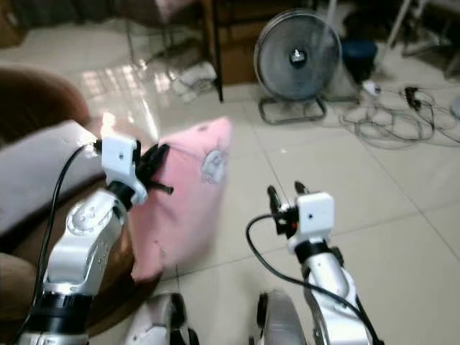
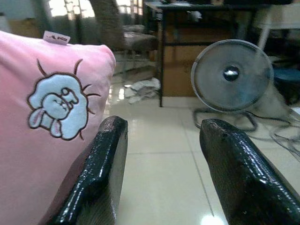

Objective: Move the pillow to the sofa from floor

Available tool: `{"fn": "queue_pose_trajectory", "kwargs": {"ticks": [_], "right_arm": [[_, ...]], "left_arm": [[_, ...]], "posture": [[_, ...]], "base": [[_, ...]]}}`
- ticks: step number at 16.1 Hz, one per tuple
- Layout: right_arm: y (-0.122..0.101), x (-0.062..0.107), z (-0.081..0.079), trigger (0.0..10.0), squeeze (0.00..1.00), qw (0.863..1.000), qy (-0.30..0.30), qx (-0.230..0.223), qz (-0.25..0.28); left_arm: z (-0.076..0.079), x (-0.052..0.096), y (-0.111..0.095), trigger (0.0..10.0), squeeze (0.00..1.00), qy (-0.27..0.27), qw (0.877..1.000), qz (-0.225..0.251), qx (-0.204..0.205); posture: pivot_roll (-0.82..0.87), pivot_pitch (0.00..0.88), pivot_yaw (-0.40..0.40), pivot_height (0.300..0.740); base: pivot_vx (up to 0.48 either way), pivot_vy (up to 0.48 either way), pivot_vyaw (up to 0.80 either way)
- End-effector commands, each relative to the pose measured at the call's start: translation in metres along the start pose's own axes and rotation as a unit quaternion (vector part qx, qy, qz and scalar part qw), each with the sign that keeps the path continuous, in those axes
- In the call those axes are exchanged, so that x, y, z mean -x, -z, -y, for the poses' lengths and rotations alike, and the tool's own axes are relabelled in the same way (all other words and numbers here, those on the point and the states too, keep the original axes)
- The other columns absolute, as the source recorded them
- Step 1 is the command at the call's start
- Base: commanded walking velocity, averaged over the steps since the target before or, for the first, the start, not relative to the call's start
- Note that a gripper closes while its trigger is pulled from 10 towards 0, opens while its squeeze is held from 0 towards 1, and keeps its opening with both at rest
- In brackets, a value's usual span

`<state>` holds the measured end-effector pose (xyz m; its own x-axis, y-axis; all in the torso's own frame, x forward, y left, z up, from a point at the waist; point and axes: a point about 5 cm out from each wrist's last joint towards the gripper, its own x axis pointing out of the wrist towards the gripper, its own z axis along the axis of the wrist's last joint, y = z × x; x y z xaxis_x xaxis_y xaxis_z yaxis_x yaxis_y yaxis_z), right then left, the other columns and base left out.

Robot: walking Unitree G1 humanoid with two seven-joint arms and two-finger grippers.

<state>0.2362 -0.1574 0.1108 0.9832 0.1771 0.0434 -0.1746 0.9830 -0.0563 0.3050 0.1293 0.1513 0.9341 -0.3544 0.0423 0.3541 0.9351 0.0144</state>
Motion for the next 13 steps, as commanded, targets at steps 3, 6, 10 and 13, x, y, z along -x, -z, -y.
{"fn": "queue_pose_trajectory", "kwargs": {"ticks": [3, 6, 10, 13], "right_arm": [[-0.007, -0.006, -0.006, 10.0, 0.0, 1.0, -0.008, 0.001, -0.005], [-0.004, -0.011, -0.004, 10.0, 0.0, 1.0, -0.016, 0.012, -0.018], [0.01, -0.013, -0.002, 10.0, 0.0, 0.997, 0.005, 0.034, -0.067], [0.012, -0.017, -0.007, 10.0, 0.0, 0.996, -0.021, 0.049, -0.07]], "left_arm": [[0.0, -0.005, -0.011, 10.0, 0.0, -0.009, 0.999, 0.017, -0.032], [-0.005, -0.006, -0.006, 10.0, 0.0, -0.031, 0.998, 0.012, -0.054], [-0.021, 0.0, 0.015, 10.0, 0.0, -0.073, 0.994, -0.027, -0.077], [-0.024, -0.001, 0.02, 10.0, 0.0, -0.089, 0.993, -0.035, -0.067]], "posture": [[-0.06, 0.01, 0.074, 0.74], [-0.06, 0.0, 0.071, 0.74], [-0.06, 0.0, 0.064, 0.74], [-0.06, 0.0, 0.065, 0.74]], "base": [[0.0, 0.0, 0.0], [0.0, 0.0, 0.0], [0.0, 0.0, 0.0], [0.0, -0.251, 0.0]]}}
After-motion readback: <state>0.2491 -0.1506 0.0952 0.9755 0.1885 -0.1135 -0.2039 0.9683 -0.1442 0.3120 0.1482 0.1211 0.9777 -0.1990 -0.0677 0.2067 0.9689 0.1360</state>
